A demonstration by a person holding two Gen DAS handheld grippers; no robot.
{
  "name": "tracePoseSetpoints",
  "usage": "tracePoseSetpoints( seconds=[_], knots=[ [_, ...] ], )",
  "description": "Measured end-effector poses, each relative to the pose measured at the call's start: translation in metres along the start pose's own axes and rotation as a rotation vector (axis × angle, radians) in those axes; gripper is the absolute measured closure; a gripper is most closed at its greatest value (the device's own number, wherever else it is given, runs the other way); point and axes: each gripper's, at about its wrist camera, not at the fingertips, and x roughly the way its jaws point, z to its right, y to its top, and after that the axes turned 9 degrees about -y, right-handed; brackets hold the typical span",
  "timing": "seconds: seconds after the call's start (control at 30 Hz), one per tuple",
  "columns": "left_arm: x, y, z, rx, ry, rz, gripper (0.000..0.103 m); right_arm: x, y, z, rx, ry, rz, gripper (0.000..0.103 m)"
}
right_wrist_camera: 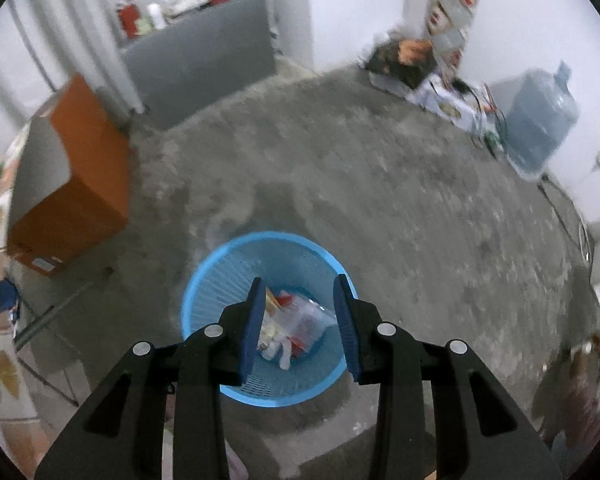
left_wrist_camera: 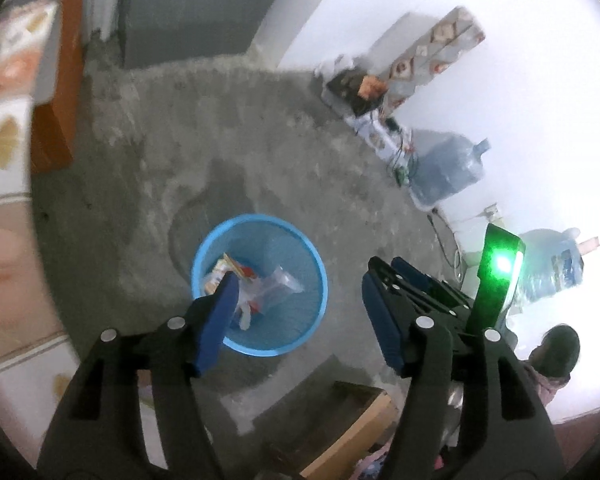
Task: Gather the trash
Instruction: 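Move both tools back over the table toward the brown paper towel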
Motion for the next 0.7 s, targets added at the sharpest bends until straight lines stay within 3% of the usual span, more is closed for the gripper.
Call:
tracePoseSetpoints(
  seconds=[0.13, 0.4, 0.7],
  knots=[
    [-0.057, -0.008, 0.0, 0.012, 0.02, 0.105, 0.035, -0.037, 0.007, -0.024, -0.055, 0.052, 0.053, 0.067],
    [-0.165, -0.045, -0.013, 0.012, 0.05, 0.306, 0.024, -0.123, -0.001, -0.09, -0.192, 0.21, 0.146, 0.055],
    [-0.292, -0.131, -0.051, 0.034, 0.105, 0.555, 0.017, -0.212, -0.039, -0.167, -0.299, 0.474, 0.173, 0.044]
  ],
)
